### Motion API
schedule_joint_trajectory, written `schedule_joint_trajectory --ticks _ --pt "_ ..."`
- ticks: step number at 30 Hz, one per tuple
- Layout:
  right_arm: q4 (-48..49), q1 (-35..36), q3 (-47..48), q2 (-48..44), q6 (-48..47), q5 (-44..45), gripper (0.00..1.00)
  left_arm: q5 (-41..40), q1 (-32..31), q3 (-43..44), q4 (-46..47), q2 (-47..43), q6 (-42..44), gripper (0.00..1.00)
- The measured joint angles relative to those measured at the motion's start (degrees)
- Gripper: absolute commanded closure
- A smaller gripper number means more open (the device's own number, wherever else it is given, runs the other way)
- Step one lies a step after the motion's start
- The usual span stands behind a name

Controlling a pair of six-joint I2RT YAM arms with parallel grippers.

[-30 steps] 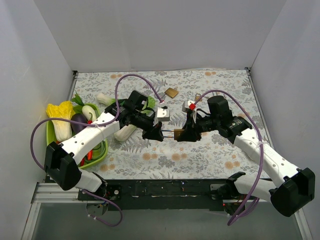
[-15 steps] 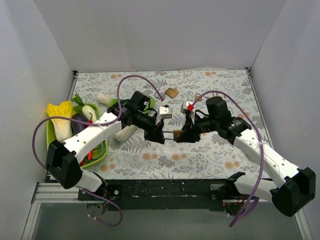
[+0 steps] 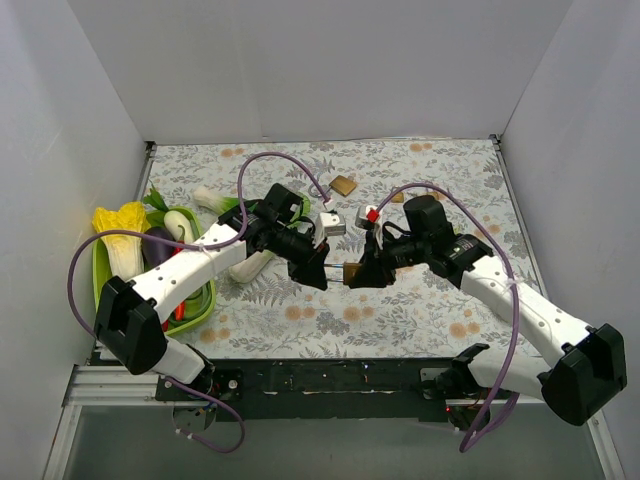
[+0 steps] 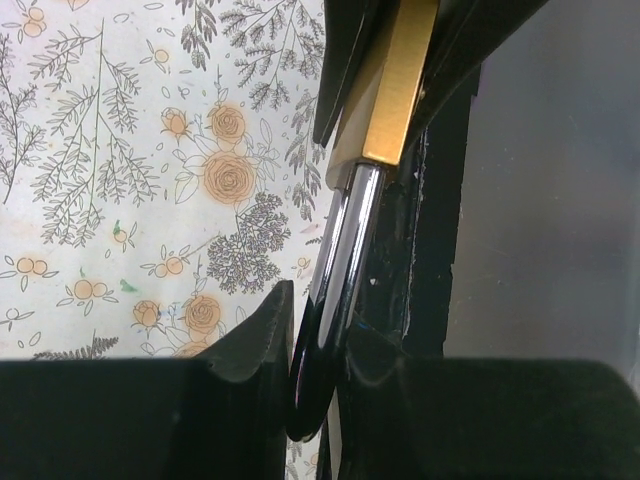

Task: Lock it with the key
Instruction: Lock the lock.

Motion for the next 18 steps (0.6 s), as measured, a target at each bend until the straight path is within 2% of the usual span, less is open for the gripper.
schedule_joint_trajectory --ticks 9,18 --pt "1.4 0.7 -0.2 1.3 1.9 0.4 0.99 -1.7 0.0 0.0 -0.7 0.5 -2.1 1.0" --pt "8.3 1.0 -3.3 0.9 6.4 -0.2 0.99 -2.5 0.0 0.0 -0.1 0.7 -5.4 1.0"
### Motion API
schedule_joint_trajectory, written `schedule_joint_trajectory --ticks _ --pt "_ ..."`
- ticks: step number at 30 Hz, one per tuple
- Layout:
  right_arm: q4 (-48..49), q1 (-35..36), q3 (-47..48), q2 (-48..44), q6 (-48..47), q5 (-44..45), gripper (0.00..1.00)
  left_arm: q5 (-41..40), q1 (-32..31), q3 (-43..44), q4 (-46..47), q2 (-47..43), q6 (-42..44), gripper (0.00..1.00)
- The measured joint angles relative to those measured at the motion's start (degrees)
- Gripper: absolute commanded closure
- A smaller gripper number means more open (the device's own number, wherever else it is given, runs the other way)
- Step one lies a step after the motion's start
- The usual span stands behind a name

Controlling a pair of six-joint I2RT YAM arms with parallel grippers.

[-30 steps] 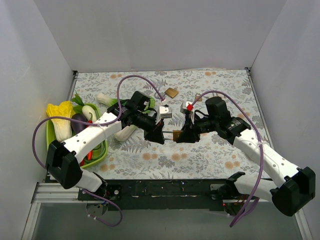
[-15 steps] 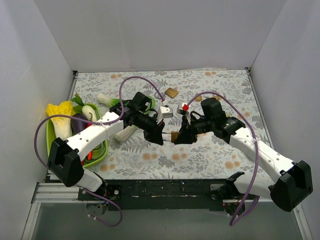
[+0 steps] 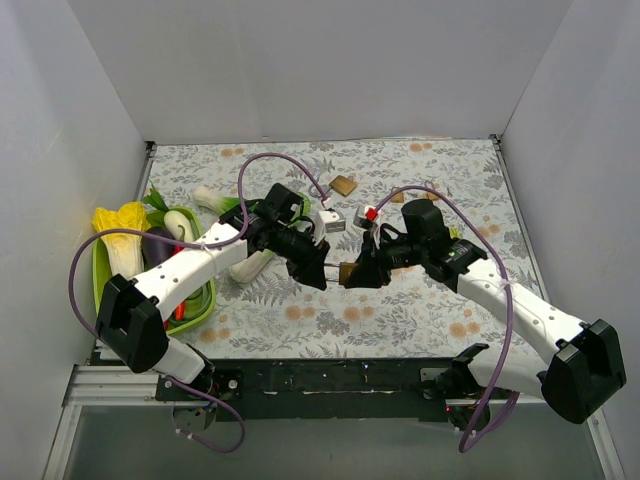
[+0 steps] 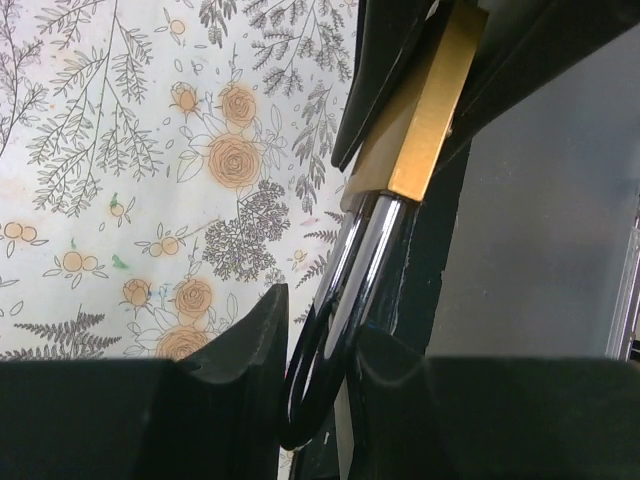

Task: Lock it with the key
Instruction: Lock the lock.

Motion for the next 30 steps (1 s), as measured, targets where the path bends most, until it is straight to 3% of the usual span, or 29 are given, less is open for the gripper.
schedule_joint_trajectory --ticks 11,16,23,30 --pt "2.2 0.0 -1.5 0.1 1.9 -0.2 0.99 -0.3 0.2 0.0 -0.5 0.9 -1.4 1.0" --pt "1.4 -0.1 -1.5 -2.8 0.2 0.2 0.99 4.4 1.7 -3.2 4.1 -2.1 -1.0 1.0" --pt "0.5 -1.1 0.2 -4.4 -4.9 -3.6 0.99 12.9 2.8 -3.5 11.2 -6.6 6.5 1.0" --pt "-3.9 -2.1 3.2 -3.7 -10.1 -4.2 0.99 13.2 2.8 -3.3 11.5 -7.4 11.4 1.0"
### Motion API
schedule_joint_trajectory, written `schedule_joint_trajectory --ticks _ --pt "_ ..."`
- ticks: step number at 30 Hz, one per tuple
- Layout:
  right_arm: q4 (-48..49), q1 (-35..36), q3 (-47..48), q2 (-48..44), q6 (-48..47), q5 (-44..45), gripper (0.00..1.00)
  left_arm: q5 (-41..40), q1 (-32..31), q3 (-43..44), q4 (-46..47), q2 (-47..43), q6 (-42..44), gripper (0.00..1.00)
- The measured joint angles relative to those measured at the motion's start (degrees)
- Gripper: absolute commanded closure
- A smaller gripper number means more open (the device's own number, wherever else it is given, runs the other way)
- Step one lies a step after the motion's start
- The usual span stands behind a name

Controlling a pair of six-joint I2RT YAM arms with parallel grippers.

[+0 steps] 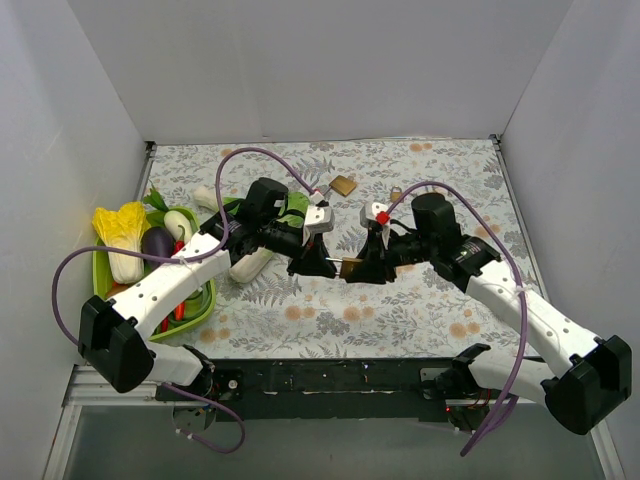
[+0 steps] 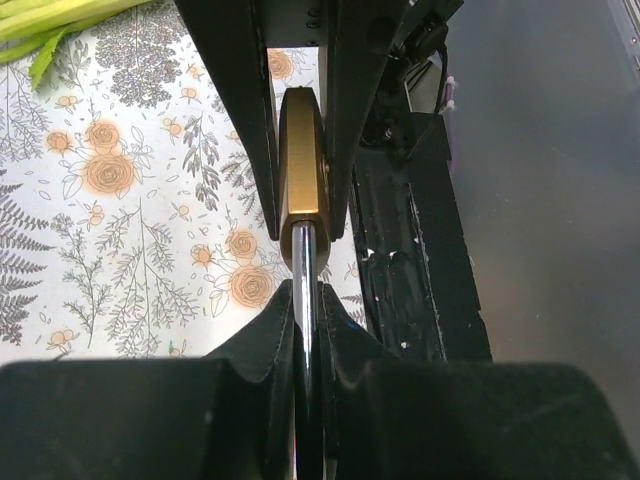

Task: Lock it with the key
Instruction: Lock the lock.

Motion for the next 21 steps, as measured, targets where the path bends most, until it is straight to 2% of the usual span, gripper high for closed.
schedule_joint_trajectory --ticks 3,8,9,10,12,15,21 --pt "-0.5 -0.4 0.4 0.0 -1.1 0.0 0.99 0.0 0.2 0.0 0.7 0.0 0.0 1.0" --pt "-2.2 -1.0 2.1 0.5 -2.6 0.0 0.77 0.5 0.9 -0.8 3.3 -0.6 -0.6 1.0" --pt "-2.5 -1.1 2.4 0.7 -2.9 0.1 0.71 0.8 1.2 -1.0 3.9 -0.7 -1.0 1.0" --pt "-2.7 -1.2 2.8 0.8 -3.0 0.1 0.55 1.0 1.4 -1.2 4.3 -0.8 -1.3 1.0" --pt "-3.5 -1.4 3.2 0.9 -3.6 -0.2 0.4 1.5 1.9 -1.4 5.3 -0.8 -2.1 1.0" --pt "-6.4 -3.2 3.3 0.4 -3.9 -0.4 0.32 1.3 5.5 -1.9 4.4 -0.9 -3.7 1.0" --pt "-11.7 -6.6 4.8 0.4 -5.2 0.1 0.29 0.9 9.4 -2.4 4.0 -0.6 -5.8 1.0"
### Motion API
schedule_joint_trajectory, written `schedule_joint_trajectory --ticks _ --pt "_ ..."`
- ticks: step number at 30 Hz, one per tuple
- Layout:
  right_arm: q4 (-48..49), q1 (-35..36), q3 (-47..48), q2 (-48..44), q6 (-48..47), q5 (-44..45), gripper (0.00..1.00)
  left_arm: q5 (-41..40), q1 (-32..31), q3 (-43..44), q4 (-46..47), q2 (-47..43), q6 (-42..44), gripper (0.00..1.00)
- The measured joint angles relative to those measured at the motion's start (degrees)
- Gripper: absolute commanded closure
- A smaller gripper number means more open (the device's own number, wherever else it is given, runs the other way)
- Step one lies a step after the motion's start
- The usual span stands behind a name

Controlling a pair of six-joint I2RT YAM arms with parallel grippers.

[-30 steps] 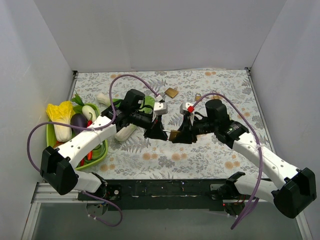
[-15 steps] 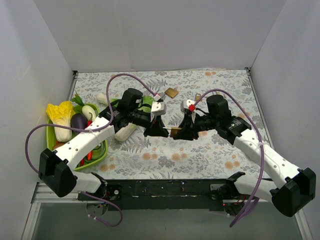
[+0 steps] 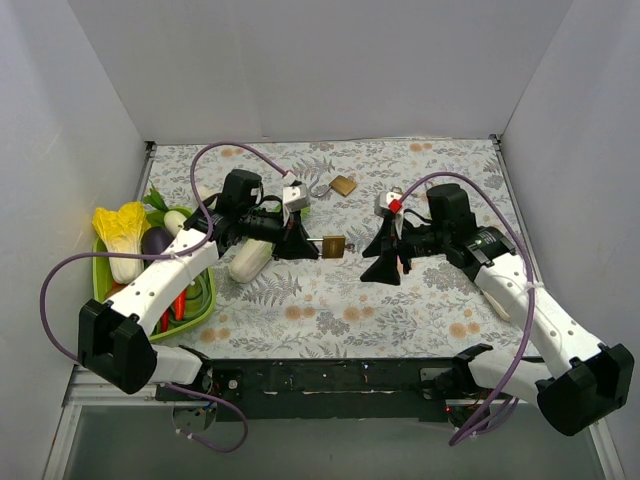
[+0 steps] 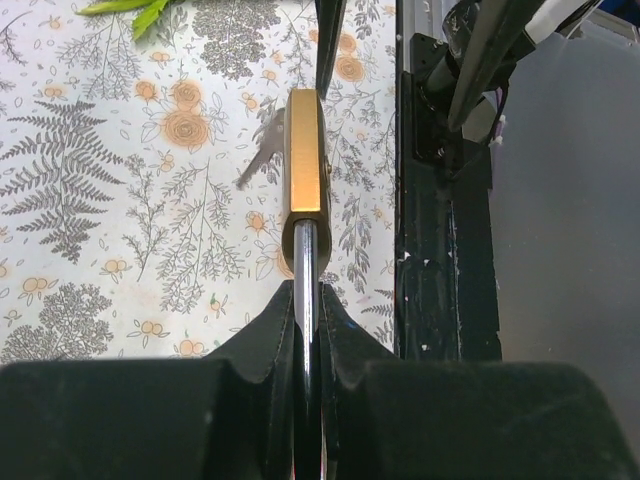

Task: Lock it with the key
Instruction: Lock the lock.

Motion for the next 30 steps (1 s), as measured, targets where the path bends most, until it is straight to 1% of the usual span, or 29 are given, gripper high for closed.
schedule_joint_trajectory --ticks 4,8,12,20,23,24,26,28,29,30 --pt "-2.1 -2.0 1.1 0.2 -0.6 -0.1 0.29 0.7 0.3 -0.8 -0.1 0.1 -0.3 1.0" --pt "-2.2 -2.5 2.5 1.6 -0.5 -0.9 0.3 2.0 0.3 -1.0 -1.0 0.1 0.8 1.0" --pt "-1.7 -2.4 4.0 4.0 -0.3 -2.3 0.44 3.0 0.2 -1.0 -1.7 0.1 1.9 1.0" --pt "-1.3 -0.5 5.4 6.9 -0.1 -2.7 0.51 3.5 -1.1 -1.0 -3.2 0.2 3.4 1.0" --pt "-1.1 0.5 6.1 7.7 -0.2 -2.6 0.57 3.5 -1.5 -1.0 -3.5 0.3 3.6 1.0" --pt "-1.2 0.8 6.3 8.0 -0.3 -2.6 0.62 3.5 -1.6 -1.0 -3.5 0.3 3.7 1.0" --pt "-1.2 1.2 6.3 8.2 -0.6 -2.6 0.67 3.5 -1.6 -1.0 -3.5 0.3 3.8 1.0" --pt "-1.2 1.5 6.3 8.4 -0.7 -2.4 0.76 3.5 -1.7 -1.0 -3.5 0.3 3.8 1.0" --pt "-1.2 1.6 6.3 8.5 -0.8 -2.3 0.82 3.5 -1.7 -1.0 -3.5 0.4 3.9 1.0" --pt "-1.2 1.6 6.3 8.5 -1.0 -2.2 0.98 3.5 -1.7 -1.0 -3.5 0.4 4.0 1.0"
